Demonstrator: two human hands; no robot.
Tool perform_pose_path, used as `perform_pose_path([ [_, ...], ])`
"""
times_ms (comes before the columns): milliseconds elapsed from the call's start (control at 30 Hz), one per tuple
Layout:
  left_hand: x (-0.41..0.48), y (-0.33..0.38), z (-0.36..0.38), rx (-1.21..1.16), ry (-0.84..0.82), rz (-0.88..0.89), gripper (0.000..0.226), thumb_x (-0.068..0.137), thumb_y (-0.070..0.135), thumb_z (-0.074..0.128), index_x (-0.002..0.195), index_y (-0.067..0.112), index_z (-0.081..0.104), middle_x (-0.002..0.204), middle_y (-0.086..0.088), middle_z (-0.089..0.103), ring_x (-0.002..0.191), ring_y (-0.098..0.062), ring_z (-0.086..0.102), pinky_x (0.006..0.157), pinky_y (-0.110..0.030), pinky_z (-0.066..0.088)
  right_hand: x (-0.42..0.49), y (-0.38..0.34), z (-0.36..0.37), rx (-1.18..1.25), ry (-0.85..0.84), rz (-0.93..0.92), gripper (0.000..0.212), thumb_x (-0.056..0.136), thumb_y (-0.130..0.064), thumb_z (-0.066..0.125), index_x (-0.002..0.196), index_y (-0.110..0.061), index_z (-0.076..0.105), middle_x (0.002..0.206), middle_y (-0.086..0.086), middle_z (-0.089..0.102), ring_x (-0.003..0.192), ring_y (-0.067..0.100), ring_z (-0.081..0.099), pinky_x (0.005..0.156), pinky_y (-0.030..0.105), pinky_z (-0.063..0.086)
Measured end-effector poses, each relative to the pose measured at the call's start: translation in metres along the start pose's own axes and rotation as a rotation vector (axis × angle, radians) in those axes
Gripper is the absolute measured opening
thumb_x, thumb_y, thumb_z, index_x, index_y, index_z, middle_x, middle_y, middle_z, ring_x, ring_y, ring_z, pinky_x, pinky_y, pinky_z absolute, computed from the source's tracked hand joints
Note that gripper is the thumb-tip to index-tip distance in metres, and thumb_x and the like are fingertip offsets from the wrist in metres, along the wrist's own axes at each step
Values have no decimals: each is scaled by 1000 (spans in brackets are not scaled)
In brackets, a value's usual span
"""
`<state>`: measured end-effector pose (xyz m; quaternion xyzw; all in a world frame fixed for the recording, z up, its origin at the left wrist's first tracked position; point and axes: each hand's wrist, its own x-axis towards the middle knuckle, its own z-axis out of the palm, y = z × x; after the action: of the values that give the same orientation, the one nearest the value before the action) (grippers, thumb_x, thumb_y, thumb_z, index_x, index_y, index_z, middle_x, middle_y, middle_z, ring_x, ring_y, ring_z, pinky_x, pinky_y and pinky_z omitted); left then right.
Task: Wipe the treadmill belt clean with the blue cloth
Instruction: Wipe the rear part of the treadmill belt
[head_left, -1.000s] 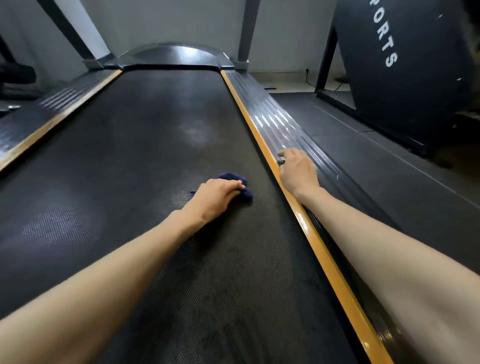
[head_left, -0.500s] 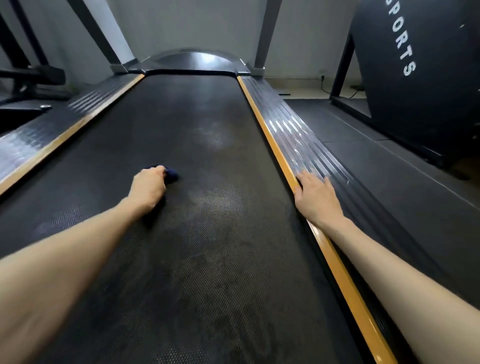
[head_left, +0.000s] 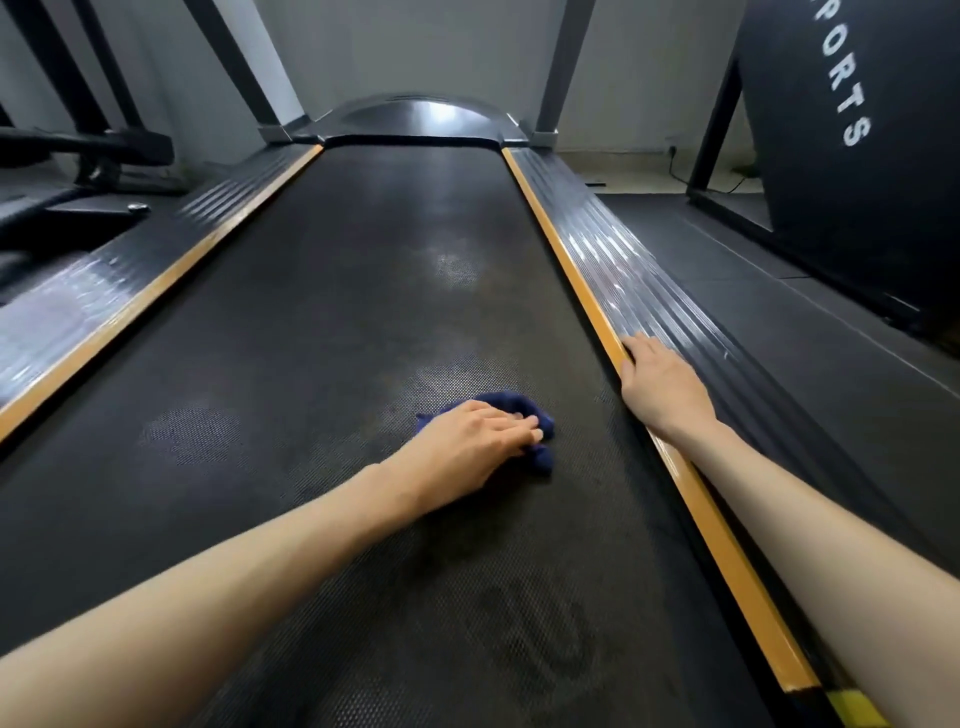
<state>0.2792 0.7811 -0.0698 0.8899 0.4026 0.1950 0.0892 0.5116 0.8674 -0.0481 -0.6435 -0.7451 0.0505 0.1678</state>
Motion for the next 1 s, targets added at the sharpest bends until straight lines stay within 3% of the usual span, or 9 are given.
perform_pose_path([
  [67,-12,-26,-22,-142,30,-190,23,95,6,47,113,3,61,110,-9,65,95,-12,63,85,-22,47,-1,0,-1,16,-9,6,44,101,-27,32,143,-13,36,149,4,35,133,24,37,108,40,32],
  [133,-23,-58,-44,-3,99,-488,26,94,19,53,118,18,63,124,1,61,109,-16,60,93,-27,44,-1,-1,-2,17,-3,11,44,101,-27,32,142,-13,38,148,4,38,131,24,39,107,40,34],
  [200,-40,-81,-62,125,148,-661,32,96,23,51,126,17,58,130,-6,58,118,-26,54,99,-29,38,0,-1,-1,-3,2,12,43,101,-27,32,141,-12,38,146,5,39,130,24,40,106,39,34],
  [333,-44,-76,-54,100,147,-578,45,94,31,52,136,16,48,141,1,48,134,-18,38,107,-24,24,1,-3,2,-25,6,7,44,102,-27,32,142,-11,38,146,7,39,132,24,39,108,39,34],
  [433,-38,-73,-45,212,203,-568,45,90,31,48,128,7,55,130,-9,56,123,-26,47,102,-31,32,2,-2,3,-11,19,6,43,102,-27,33,141,-11,39,144,6,42,130,23,40,107,40,36],
  [533,-39,-104,-53,291,252,-738,31,96,16,41,121,3,54,123,-17,57,115,-34,50,97,-39,37,2,-1,2,9,29,8,42,101,-26,33,139,-10,41,141,6,45,128,24,42,105,40,37],
  [667,-37,-120,-64,281,283,-958,31,99,16,35,118,0,53,121,-22,57,113,-39,50,90,-40,38,3,0,5,-5,48,2,42,101,-25,34,139,-9,42,142,7,44,129,24,42,106,40,36],
  [867,6,-58,-47,191,186,-783,32,101,23,36,126,12,51,129,-15,55,118,-35,49,90,-33,37,6,2,7,3,51,-7,41,100,-22,37,138,-7,41,140,8,46,127,24,43,106,39,35],
  [1000,22,1,-21,9,79,-290,29,98,12,42,123,7,57,129,2,58,120,-12,50,87,1,26,5,2,7,-6,54,-11,42,101,-24,36,140,-8,40,142,9,44,129,24,42,107,39,35],
])
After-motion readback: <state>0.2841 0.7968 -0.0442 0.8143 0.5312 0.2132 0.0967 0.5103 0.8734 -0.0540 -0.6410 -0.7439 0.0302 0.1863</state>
